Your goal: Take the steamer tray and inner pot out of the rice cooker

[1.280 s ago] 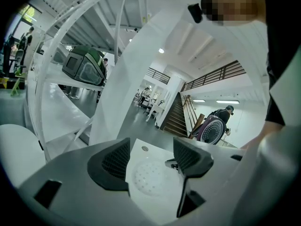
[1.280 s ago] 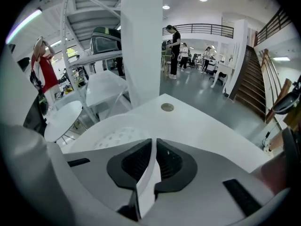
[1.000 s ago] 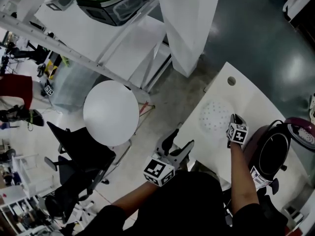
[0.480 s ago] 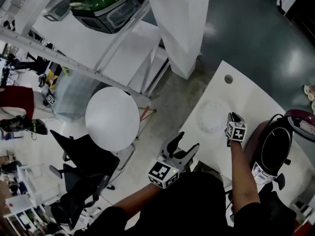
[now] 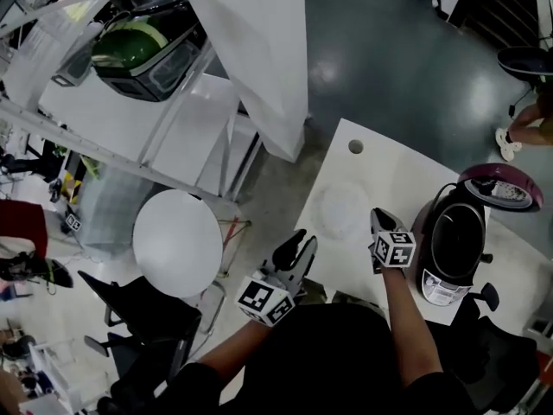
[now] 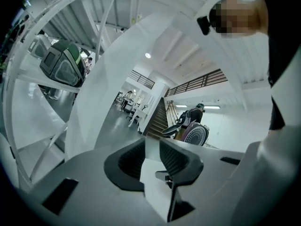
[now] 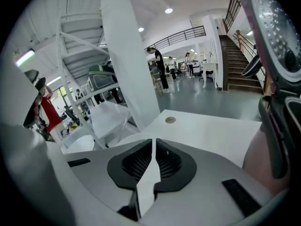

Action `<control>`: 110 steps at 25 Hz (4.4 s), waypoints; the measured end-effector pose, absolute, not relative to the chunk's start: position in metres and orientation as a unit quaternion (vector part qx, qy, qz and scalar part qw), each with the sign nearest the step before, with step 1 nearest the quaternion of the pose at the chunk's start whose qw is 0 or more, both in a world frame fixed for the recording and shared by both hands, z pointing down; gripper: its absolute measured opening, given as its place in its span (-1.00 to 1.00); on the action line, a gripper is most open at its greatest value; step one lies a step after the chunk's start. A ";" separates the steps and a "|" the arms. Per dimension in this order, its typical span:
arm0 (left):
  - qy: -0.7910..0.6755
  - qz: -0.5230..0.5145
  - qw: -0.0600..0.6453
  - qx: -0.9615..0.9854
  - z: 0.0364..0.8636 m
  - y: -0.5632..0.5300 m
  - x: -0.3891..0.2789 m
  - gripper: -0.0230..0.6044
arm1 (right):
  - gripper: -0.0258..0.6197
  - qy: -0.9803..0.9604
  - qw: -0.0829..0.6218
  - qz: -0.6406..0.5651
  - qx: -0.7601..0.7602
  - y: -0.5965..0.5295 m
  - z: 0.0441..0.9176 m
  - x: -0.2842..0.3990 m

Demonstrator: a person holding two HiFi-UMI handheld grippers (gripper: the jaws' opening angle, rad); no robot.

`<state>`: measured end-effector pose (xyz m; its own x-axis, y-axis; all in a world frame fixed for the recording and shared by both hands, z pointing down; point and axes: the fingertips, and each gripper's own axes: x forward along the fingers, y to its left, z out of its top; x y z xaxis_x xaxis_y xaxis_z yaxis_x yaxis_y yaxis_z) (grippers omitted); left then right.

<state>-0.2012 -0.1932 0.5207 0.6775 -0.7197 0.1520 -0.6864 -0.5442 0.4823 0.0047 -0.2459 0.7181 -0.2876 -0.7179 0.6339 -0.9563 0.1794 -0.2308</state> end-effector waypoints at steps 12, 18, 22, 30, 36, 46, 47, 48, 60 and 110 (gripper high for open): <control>-0.322 -0.038 0.257 0.910 0.518 -0.196 -0.090 -0.78 | -0.89 -0.741 0.104 0.233 0.622 -0.186 0.565 0.098; -0.281 -0.030 0.245 0.927 0.501 -0.192 -0.011 -0.78 | -0.89 -0.720 0.085 0.205 0.657 -0.151 0.524 0.175; -0.254 -0.015 0.230 0.940 0.495 -0.185 0.049 -0.78 | -0.89 -0.702 0.097 0.189 0.680 -0.130 0.514 0.240; -0.229 0.030 0.224 0.947 0.515 -0.162 0.144 -0.78 | -0.89 -0.661 0.105 0.196 0.717 -0.086 0.526 0.345; -0.230 0.052 0.237 0.943 0.534 -0.163 0.180 -0.78 | -0.88 -0.669 0.133 0.212 0.699 -0.080 0.547 0.377; -0.284 0.118 0.204 0.929 0.573 -0.173 0.208 -0.74 | -0.87 -0.699 0.187 0.221 0.653 -0.092 0.585 0.395; -0.289 0.127 0.201 0.927 0.577 -0.175 0.209 -0.68 | -0.82 -0.701 0.199 0.223 0.648 -0.094 0.591 0.394; -0.294 0.137 0.197 0.925 0.583 -0.177 0.209 -0.63 | -0.67 -0.700 0.210 0.223 0.645 -0.096 0.597 0.394; -0.285 0.251 0.212 0.900 0.647 -0.186 0.219 -0.24 | -0.41 -0.698 0.339 0.217 0.592 -0.118 0.665 0.386; -0.302 0.332 0.145 0.882 0.655 -0.203 0.223 -0.81 | -0.82 -0.655 0.266 0.271 0.653 -0.126 0.656 0.406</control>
